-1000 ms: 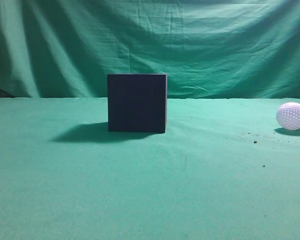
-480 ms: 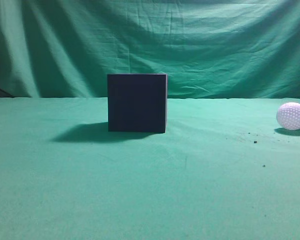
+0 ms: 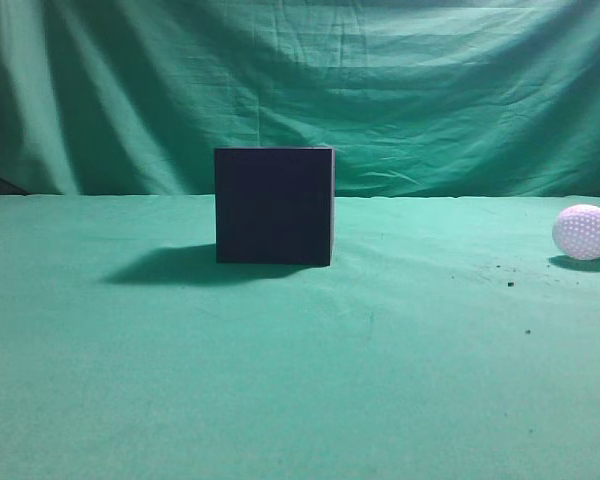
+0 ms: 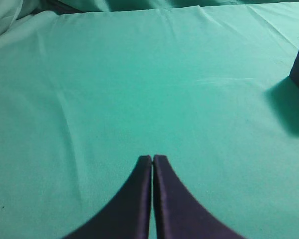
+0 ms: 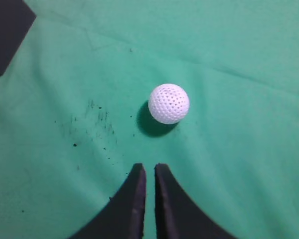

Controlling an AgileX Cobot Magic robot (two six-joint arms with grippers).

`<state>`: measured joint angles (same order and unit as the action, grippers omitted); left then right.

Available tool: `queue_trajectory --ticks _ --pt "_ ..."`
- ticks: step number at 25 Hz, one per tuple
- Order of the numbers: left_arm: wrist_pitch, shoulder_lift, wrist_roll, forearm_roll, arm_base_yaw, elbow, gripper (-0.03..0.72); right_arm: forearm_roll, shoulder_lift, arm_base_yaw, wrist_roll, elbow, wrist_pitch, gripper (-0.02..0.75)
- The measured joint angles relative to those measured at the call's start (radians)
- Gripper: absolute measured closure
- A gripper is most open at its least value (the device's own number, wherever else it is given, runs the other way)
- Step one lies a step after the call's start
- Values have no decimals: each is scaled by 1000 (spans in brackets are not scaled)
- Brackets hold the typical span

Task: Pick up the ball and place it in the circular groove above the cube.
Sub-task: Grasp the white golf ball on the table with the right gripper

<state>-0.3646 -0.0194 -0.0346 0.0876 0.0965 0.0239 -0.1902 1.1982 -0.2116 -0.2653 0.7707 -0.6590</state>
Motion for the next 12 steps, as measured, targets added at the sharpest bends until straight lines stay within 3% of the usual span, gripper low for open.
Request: queue_trajectory --ticks 5,12 --pt "0 0 0 0 0 0 688 64 219 -43 77 128 -77 692" --pt "0 0 0 0 0 0 688 74 451 -43 119 258 -96 293"
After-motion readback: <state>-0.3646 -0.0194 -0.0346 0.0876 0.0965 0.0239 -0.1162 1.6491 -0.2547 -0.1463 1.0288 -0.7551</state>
